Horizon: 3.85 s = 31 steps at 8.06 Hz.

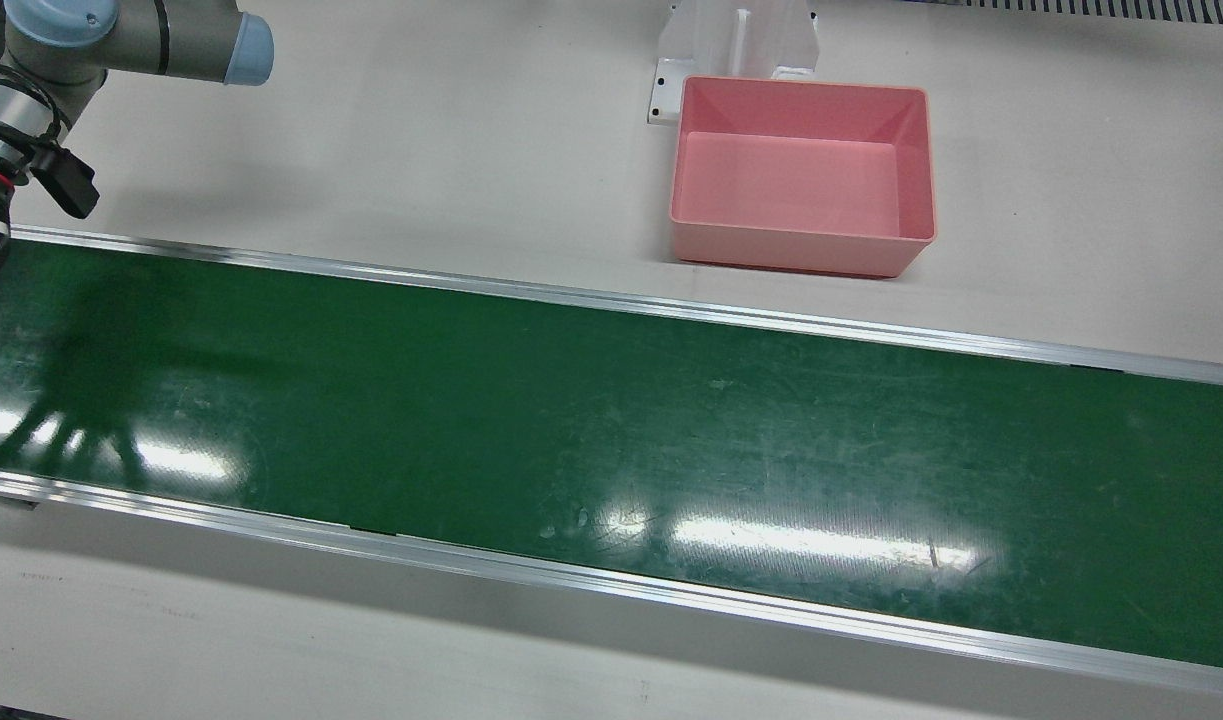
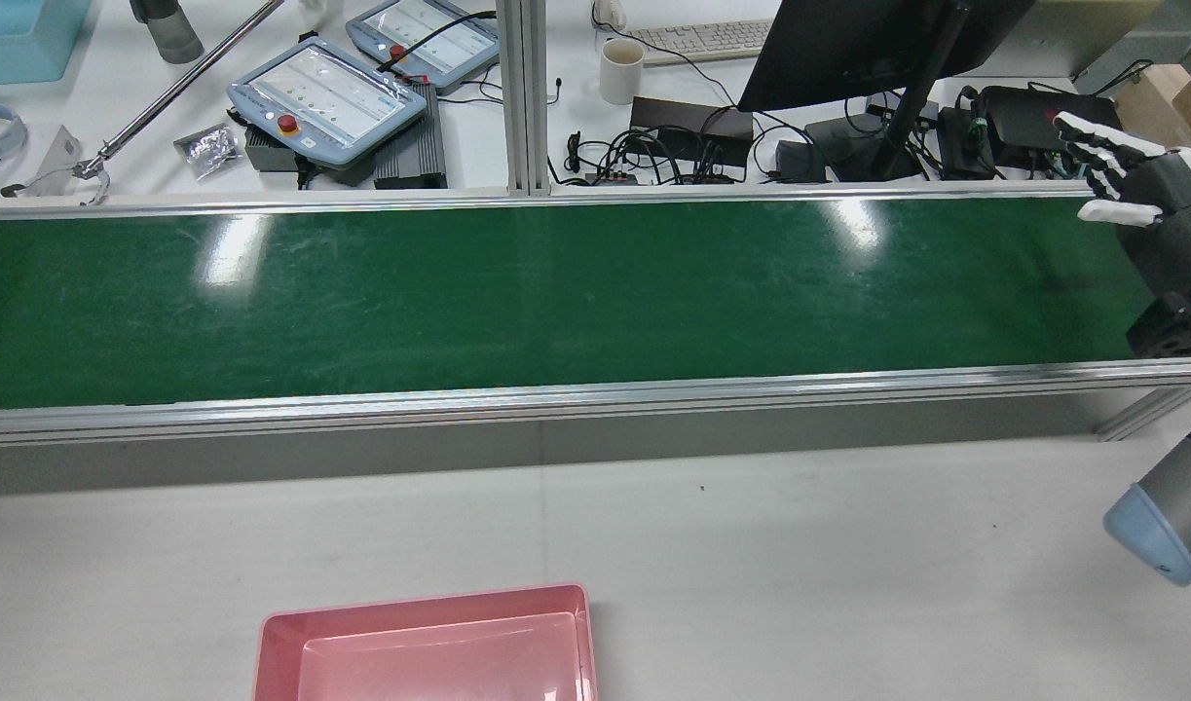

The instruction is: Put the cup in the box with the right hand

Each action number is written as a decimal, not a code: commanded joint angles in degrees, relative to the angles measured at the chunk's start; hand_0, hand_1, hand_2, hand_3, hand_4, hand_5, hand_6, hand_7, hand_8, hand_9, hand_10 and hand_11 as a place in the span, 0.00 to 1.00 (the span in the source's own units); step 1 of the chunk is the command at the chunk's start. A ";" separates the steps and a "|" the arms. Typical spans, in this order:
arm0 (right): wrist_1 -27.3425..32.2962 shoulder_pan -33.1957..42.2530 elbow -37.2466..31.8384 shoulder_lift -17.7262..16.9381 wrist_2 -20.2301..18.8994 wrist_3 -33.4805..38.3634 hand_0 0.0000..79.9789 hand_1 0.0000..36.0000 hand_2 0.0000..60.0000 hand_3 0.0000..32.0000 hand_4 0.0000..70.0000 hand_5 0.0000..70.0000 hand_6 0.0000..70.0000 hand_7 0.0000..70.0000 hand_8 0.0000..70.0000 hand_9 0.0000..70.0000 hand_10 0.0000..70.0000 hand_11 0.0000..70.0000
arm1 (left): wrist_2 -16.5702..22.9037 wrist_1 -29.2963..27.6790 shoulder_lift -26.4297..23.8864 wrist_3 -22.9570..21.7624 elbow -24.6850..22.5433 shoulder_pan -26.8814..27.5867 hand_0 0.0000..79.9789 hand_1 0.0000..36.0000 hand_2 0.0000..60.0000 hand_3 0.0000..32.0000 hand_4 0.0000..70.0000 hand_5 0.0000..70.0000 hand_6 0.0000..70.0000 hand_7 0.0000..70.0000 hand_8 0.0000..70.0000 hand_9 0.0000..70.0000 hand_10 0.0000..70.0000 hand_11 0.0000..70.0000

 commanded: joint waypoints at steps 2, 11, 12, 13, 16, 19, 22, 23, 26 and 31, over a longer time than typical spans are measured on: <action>0.09 0.76 -0.10 -0.21 -2.96 0.00 0.58 0.06 0.00 0.49 0.25 0.04 0.07 0.48 0.09 0.21 0.00 0.00 | 0.00 0.00 0.00 0.00 -0.06 0.00 0.00 0.00 0.00 0.00 0.00 0.00 0.00 0.00 0.00 0.00 0.00 0.00; 0.09 0.15 -0.63 0.67 -2.96 -0.79 0.57 0.03 0.00 0.15 0.48 0.02 0.10 0.60 0.13 0.27 0.00 0.00 | 0.00 0.00 0.00 0.00 -0.06 0.00 0.00 0.00 0.00 0.00 0.00 0.00 0.00 0.00 0.00 0.00 0.00 0.00; 0.09 0.06 -0.71 1.19 -2.96 -1.31 0.57 0.03 0.00 0.14 0.51 0.02 0.10 0.61 0.12 0.27 0.00 0.00 | 0.00 0.00 0.00 0.00 -0.06 0.00 0.00 0.00 0.00 0.00 0.00 0.00 0.00 0.00 0.00 0.00 0.00 0.00; 0.09 0.06 -0.72 1.63 -2.96 -1.32 0.57 0.03 0.00 0.12 0.52 0.02 0.11 0.63 0.13 0.28 0.00 0.00 | 0.00 0.00 0.00 0.00 -0.06 0.00 0.00 0.00 0.00 0.00 0.00 0.00 0.00 0.00 0.00 0.00 0.00 0.00; 0.09 -0.46 -4.64 6.89 -2.96 -3.69 0.56 0.02 0.00 0.06 0.56 0.02 0.11 0.65 0.13 0.28 0.00 0.00 | 0.00 0.00 0.00 0.00 0.03 0.00 0.00 0.00 0.00 0.00 0.00 0.00 0.00 0.00 0.00 0.00 0.00 0.00; 0.09 -1.17 -6.25 8.67 -2.87 -4.04 0.56 0.02 0.00 0.09 0.54 0.02 0.11 0.65 0.13 0.28 0.00 0.01 | 0.00 0.00 0.00 0.00 0.03 0.00 0.00 0.00 0.00 0.00 0.00 0.00 0.00 0.00 0.00 0.00 0.00 0.00; 0.09 -1.43 -5.73 8.14 -2.87 -3.96 0.55 0.00 0.00 0.14 0.54 0.02 0.11 0.65 0.13 0.28 0.00 0.00 | 0.00 0.00 0.00 0.00 0.03 0.00 0.00 0.00 0.00 0.00 0.00 0.00 0.00 0.00 0.00 0.00 0.00 0.00; 0.09 -1.00 -5.46 7.88 -2.96 -3.87 0.53 0.00 0.00 0.22 0.51 0.01 0.10 0.63 0.12 0.28 0.00 0.00 | 0.00 0.00 0.00 0.00 0.03 0.00 0.00 0.00 0.00 0.00 0.00 0.00 0.00 0.00 0.00 0.00 0.00 0.00; 0.09 -0.99 -5.29 7.17 -2.96 -3.78 0.51 0.00 0.00 0.33 0.44 0.01 0.09 0.59 0.11 0.26 0.00 0.00 | 0.00 0.00 0.00 0.00 0.03 0.00 0.00 0.00 0.00 0.00 0.00 0.00 0.00 0.00 0.00 0.00 0.00 0.00; -0.09 -3.01 -5.20 7.17 -2.96 -4.48 0.53 0.00 0.00 0.30 0.46 0.02 0.09 0.59 0.11 0.26 0.00 0.00 | 0.00 0.00 0.00 0.00 0.03 0.00 0.00 0.00 0.00 0.00 0.00 0.00 0.00 0.00 0.00 0.00 0.00 0.00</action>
